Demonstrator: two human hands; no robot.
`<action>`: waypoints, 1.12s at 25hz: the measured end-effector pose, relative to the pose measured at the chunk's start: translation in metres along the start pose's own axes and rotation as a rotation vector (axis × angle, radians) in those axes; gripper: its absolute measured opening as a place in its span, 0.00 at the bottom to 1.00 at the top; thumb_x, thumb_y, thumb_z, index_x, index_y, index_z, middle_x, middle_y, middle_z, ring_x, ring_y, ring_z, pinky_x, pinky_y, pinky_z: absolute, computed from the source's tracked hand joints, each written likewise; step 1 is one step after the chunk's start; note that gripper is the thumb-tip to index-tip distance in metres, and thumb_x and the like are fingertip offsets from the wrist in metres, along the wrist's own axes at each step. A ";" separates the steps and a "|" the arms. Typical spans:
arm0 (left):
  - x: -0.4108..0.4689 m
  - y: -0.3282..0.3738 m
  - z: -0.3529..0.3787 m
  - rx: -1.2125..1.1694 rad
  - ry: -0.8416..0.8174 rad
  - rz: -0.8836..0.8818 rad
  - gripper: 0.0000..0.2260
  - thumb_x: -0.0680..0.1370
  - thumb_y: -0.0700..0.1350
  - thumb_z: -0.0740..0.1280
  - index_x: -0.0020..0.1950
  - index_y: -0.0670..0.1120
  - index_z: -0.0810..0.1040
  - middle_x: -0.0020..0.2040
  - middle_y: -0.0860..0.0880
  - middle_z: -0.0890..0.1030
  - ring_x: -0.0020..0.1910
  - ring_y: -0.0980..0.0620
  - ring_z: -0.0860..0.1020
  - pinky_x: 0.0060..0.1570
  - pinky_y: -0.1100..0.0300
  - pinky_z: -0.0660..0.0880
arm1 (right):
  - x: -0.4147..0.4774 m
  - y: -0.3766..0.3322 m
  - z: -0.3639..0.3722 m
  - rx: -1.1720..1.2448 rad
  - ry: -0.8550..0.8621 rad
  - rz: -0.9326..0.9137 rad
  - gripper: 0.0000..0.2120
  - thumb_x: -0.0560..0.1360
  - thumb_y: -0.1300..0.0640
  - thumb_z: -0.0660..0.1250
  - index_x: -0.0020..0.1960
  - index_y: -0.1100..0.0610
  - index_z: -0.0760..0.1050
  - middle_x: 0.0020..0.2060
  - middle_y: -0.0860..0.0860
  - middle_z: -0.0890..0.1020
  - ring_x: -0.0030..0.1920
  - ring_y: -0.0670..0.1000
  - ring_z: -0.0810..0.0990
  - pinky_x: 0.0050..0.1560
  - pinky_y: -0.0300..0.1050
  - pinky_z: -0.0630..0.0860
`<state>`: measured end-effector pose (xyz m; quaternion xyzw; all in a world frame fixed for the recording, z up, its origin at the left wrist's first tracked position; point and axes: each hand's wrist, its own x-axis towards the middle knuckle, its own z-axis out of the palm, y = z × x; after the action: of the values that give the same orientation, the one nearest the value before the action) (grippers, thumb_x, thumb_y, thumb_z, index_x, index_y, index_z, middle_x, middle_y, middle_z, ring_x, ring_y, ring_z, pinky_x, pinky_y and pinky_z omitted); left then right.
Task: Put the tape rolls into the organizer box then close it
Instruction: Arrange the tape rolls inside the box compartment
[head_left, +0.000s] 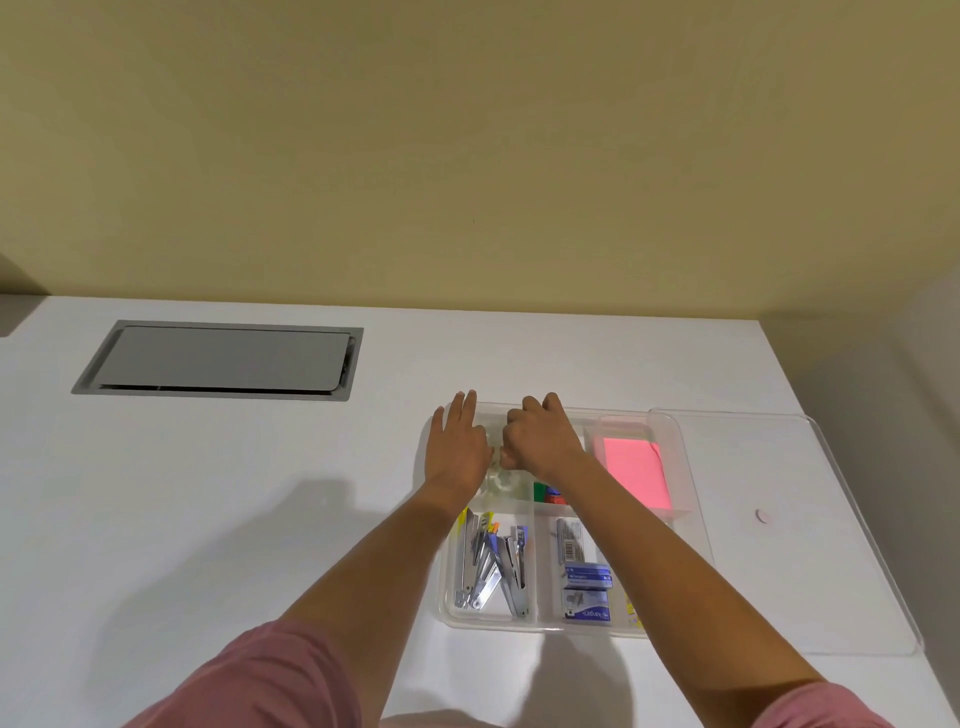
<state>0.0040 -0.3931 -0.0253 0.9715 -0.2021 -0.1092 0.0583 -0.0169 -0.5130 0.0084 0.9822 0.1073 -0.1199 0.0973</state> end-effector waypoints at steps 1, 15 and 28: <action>-0.001 -0.001 0.002 -0.005 0.008 0.006 0.12 0.81 0.45 0.57 0.57 0.45 0.78 0.79 0.46 0.48 0.78 0.48 0.46 0.75 0.50 0.47 | 0.000 0.003 0.004 0.012 -0.032 0.007 0.14 0.76 0.52 0.62 0.50 0.60 0.81 0.49 0.53 0.82 0.55 0.56 0.74 0.59 0.52 0.66; -0.017 -0.018 0.009 -0.196 0.141 0.088 0.19 0.82 0.43 0.54 0.74 0.46 0.61 0.78 0.48 0.54 0.77 0.49 0.52 0.76 0.55 0.51 | -0.003 -0.012 0.024 0.139 -0.054 0.034 0.14 0.76 0.50 0.65 0.59 0.55 0.79 0.50 0.54 0.84 0.57 0.55 0.75 0.64 0.48 0.62; -0.016 -0.013 0.010 -0.066 0.091 0.004 0.16 0.79 0.50 0.61 0.66 0.49 0.71 0.79 0.46 0.43 0.78 0.46 0.41 0.76 0.49 0.44 | -0.004 -0.013 0.034 0.283 0.188 0.158 0.19 0.57 0.57 0.81 0.46 0.53 0.82 0.37 0.48 0.87 0.42 0.55 0.81 0.46 0.44 0.64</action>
<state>-0.0074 -0.3757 -0.0346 0.9726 -0.1974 -0.0713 0.0996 -0.0307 -0.5089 -0.0256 0.9983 0.0203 -0.0335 -0.0429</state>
